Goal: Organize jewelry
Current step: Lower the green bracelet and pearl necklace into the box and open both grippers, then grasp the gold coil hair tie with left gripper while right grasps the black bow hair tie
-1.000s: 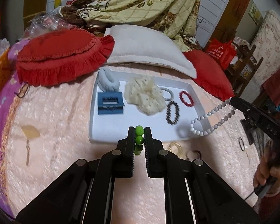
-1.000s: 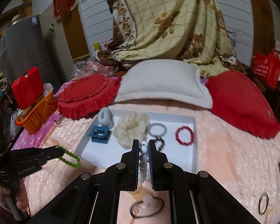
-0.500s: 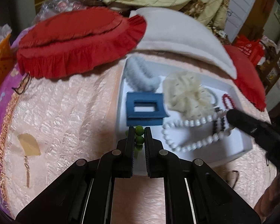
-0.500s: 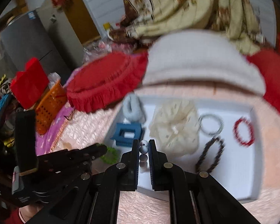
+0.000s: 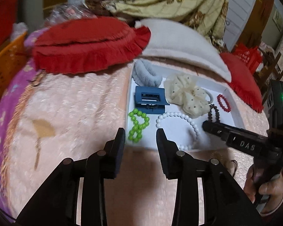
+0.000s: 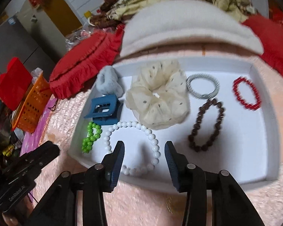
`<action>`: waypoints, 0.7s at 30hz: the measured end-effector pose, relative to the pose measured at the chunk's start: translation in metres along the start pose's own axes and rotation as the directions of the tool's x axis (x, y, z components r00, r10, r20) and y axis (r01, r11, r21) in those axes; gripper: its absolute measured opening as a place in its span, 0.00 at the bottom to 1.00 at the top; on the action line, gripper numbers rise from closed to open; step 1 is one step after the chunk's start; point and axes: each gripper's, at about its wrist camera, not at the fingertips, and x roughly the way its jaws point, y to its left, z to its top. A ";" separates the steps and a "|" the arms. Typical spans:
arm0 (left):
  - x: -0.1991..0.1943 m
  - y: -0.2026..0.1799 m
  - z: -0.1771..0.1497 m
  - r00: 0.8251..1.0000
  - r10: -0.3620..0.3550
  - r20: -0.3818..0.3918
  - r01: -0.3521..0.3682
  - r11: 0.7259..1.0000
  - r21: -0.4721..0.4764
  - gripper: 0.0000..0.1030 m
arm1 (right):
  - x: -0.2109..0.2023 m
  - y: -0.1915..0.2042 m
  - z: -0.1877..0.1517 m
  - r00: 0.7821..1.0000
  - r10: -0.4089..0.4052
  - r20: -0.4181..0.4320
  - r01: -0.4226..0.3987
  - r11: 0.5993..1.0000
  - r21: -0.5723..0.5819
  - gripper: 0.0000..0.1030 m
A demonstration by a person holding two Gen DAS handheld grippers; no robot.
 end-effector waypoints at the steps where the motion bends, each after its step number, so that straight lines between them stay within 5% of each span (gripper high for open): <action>1: -0.007 0.001 -0.005 1.000 -0.001 0.015 0.001 1.000 -0.011 0.36 | -0.012 0.002 -0.004 1.000 -0.006 0.019 0.006 1.000 -0.021 0.41; 7: -0.043 -0.003 -0.051 0.986 0.061 0.157 -0.065 0.998 0.017 0.44 | -0.068 -0.009 -0.055 0.976 -0.155 0.153 0.177 0.974 -0.142 0.41; 10: -0.042 -0.006 -0.069 0.978 0.062 0.198 -0.075 0.996 0.056 0.44 | -0.064 -0.030 -0.077 0.964 -0.244 0.106 0.257 0.956 -0.140 0.41; 13: -0.036 -0.008 -0.079 0.981 0.048 0.190 -0.065 0.994 0.086 0.44 | -0.058 -0.052 -0.086 0.968 -0.248 0.043 0.251 0.964 -0.087 0.34; 21: -0.022 -0.016 -0.083 0.987 0.031 0.157 -0.050 0.992 0.114 0.44 | -0.035 -0.045 -0.073 0.983 -0.184 0.016 0.184 0.982 -0.033 0.34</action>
